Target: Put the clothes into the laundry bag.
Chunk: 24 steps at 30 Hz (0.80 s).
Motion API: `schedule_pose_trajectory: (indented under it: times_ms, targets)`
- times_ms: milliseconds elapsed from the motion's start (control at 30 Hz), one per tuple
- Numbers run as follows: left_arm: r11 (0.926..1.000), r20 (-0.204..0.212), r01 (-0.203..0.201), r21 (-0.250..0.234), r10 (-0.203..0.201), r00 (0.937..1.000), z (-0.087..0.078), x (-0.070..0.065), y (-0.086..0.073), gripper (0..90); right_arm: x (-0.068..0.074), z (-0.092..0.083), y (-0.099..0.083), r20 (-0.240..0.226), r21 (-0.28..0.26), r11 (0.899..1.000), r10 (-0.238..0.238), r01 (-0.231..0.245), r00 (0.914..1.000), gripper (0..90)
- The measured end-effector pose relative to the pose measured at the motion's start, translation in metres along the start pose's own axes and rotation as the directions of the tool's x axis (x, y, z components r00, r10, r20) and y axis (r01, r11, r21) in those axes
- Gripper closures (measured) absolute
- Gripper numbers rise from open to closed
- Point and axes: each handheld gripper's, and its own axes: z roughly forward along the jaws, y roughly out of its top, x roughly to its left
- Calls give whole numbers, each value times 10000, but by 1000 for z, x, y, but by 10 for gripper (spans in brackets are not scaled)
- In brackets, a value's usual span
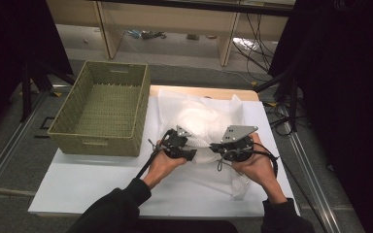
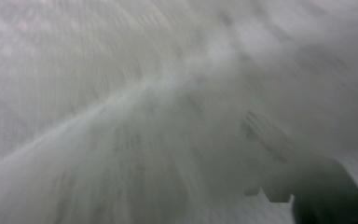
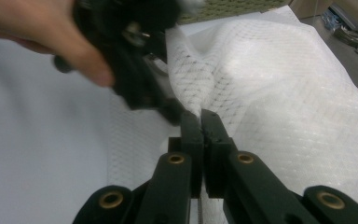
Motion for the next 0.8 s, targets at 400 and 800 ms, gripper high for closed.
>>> schedule_pose_trajectory:
  times_ms: [400, 800]
  targets:
    - [9988, 706, -23, 482, -11, 9975, 26, -5, -1, 598, -1, 6, -5, 165, 347, 9993, 100, -105, 9998, 900]
    - [9976, -629, -306, -620, 267, 9977, 47, 4, 37, 861, -5, 13, -14, 148, 786, 9969, -2, -10, 9999, 900]
